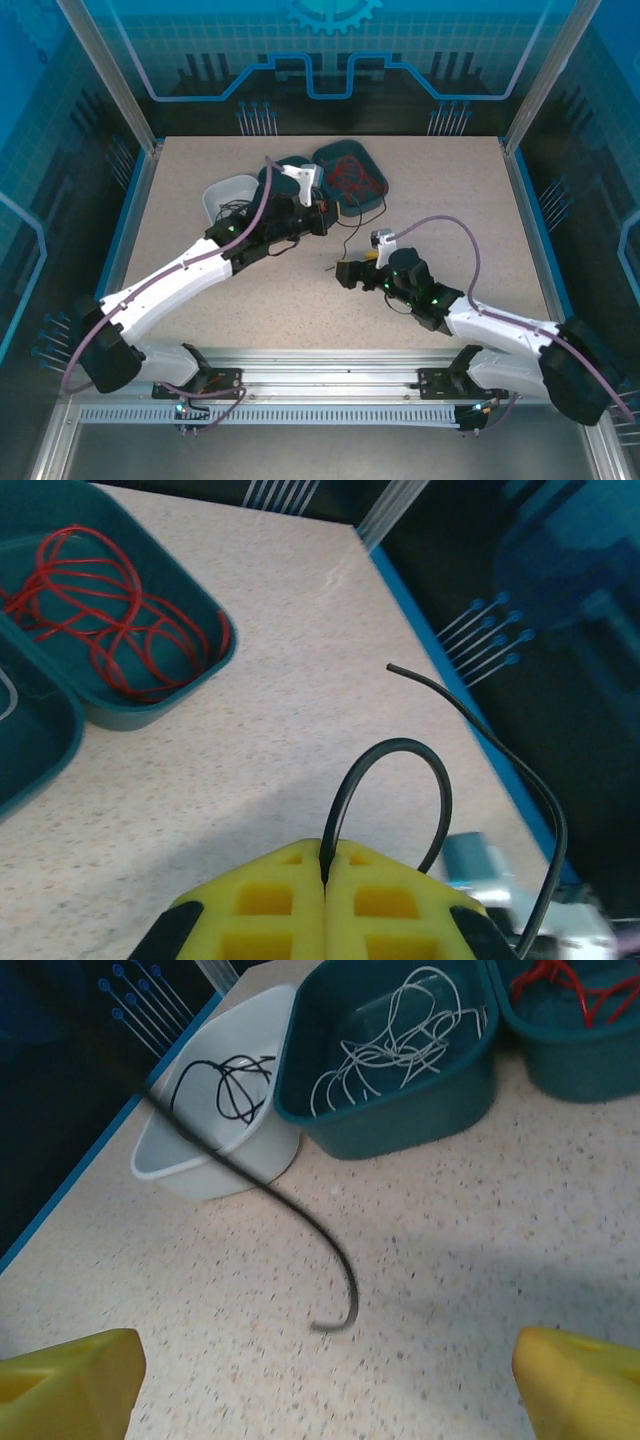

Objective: Untangle the cables

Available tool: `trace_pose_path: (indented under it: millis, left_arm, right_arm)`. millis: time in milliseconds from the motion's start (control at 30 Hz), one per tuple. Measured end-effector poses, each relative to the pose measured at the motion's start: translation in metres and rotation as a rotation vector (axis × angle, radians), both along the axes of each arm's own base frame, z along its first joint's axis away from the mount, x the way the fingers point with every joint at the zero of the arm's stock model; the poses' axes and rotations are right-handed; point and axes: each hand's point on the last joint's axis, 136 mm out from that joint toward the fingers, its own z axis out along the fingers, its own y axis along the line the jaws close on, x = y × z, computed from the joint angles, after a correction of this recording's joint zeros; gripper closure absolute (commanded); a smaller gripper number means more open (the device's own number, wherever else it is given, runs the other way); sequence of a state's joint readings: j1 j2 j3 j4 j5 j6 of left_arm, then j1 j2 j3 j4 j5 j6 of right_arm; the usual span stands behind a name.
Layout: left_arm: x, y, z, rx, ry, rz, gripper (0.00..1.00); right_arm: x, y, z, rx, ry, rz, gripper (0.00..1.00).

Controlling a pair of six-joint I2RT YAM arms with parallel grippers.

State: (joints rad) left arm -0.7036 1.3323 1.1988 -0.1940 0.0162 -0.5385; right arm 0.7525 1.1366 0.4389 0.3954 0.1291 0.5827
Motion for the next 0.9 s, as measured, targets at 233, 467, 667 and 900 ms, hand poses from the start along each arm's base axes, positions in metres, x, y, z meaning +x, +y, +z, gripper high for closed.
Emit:
trace_pose_path:
  millis: [233, 467, 667, 900]
  left_arm:
    - [-0.016, 0.011, 0.018, -0.137, 0.058, -0.058, 1.0]
    - [-0.025, 0.033, 0.025, -0.135, 0.042, -0.059, 1.0]
    - [-0.037, 0.064, 0.009, 0.029, -0.015, -0.041, 1.0]
    - [-0.031, 0.102, -0.026, 0.263, -0.024, 0.083, 1.0]
  right_arm:
    - [0.025, 0.022, -0.007, -0.022, -0.119, 0.017, 0.39]
    - [0.037, 0.032, 0.006, 0.007, -0.184, 0.01, 0.99]
    - [0.046, 0.009, 0.036, 0.014, -0.214, -0.049, 1.0]
    - [0.046, 0.002, 0.09, 0.049, -0.238, -0.041, 1.0]
